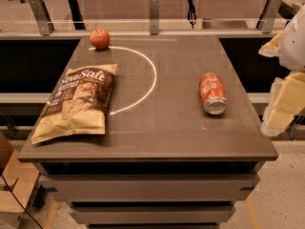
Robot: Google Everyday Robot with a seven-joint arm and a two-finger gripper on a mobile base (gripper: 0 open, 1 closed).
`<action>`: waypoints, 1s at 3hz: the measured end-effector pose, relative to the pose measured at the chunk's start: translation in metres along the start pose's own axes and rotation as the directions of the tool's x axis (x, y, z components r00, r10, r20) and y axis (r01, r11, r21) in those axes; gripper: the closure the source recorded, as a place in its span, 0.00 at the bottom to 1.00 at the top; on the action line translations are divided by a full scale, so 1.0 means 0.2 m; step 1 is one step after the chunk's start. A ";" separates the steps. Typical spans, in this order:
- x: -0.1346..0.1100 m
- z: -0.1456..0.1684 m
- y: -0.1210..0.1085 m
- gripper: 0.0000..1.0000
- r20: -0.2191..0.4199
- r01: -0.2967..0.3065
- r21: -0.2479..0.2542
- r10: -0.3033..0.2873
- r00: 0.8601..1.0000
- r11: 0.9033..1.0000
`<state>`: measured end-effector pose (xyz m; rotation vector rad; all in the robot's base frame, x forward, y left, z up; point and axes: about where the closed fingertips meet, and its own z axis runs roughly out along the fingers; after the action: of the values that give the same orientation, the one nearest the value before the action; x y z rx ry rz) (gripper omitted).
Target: Pick coke can
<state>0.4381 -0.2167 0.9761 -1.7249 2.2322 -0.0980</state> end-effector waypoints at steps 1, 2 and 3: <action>0.00 0.00 0.00 0.00 0.000 0.000 0.000 0.000 1.000 1.000; -0.01 0.00 -0.02 0.00 0.034 0.006 0.011 -0.006 0.999 1.000; -0.04 0.05 -0.05 0.00 0.148 -0.006 0.032 0.001 0.989 0.999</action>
Offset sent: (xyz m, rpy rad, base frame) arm 0.0084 0.0019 -0.0029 0.0683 -0.0292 0.0296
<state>0.4515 -0.2109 0.9698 -1.6544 2.1155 -0.0050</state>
